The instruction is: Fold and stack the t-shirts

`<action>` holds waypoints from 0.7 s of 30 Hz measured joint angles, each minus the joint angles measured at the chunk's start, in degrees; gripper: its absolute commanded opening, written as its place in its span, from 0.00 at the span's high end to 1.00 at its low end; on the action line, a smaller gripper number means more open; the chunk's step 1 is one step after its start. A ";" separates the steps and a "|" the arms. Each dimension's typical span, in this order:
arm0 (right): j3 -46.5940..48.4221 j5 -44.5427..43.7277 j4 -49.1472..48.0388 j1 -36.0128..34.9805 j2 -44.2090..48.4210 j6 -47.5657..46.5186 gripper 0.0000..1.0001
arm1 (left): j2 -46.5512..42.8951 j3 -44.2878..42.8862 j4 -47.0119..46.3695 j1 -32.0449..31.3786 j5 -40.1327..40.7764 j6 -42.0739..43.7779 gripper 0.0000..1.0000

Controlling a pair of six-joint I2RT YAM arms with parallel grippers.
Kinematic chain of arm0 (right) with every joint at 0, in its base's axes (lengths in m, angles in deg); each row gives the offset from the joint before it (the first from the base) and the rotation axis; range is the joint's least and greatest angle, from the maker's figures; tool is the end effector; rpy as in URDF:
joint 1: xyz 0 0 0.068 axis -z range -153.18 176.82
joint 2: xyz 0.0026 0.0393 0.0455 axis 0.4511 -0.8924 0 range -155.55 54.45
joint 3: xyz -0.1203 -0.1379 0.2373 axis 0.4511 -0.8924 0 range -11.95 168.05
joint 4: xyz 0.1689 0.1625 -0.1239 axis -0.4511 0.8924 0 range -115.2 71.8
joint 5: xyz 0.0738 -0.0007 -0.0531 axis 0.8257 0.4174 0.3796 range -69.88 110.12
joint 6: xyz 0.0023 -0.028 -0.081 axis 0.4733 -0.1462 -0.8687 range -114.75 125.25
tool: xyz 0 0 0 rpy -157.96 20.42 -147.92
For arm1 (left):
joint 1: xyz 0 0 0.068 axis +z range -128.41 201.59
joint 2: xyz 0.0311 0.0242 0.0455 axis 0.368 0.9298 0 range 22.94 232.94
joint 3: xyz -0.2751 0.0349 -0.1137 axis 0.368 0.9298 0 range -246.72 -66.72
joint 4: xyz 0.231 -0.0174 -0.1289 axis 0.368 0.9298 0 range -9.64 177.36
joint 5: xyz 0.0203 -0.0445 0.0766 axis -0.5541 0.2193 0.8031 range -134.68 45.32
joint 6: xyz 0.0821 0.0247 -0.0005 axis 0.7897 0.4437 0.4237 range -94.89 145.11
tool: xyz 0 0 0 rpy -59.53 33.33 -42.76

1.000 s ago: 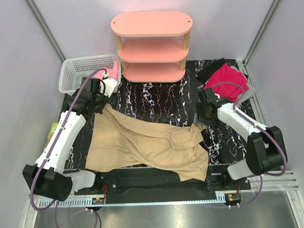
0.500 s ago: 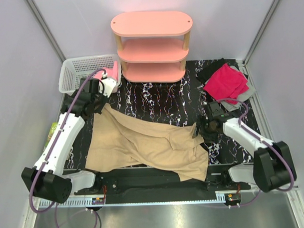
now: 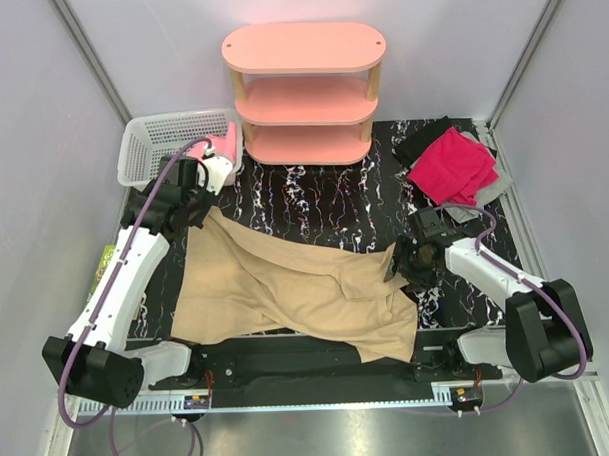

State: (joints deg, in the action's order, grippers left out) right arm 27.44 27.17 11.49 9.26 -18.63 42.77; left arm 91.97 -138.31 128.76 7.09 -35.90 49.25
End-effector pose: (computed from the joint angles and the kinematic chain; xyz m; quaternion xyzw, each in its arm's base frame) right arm 0.2123 0.0768 0.1641 0.1601 0.9704 0.1324 0.1229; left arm 0.2596 -0.0551 0.3503 0.2786 0.8814 0.1022 0.3674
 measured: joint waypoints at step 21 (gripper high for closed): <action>4.92 -3.48 -1.20 0.00 -12.22 -0.61 0.48 | -2.23 0.09 0.07 0.00 0.00 0.07 1.00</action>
State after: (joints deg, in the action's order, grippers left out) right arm 32.36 23.69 10.29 9.26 -30.85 42.15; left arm 89.75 -138.23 128.82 7.09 -35.90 49.31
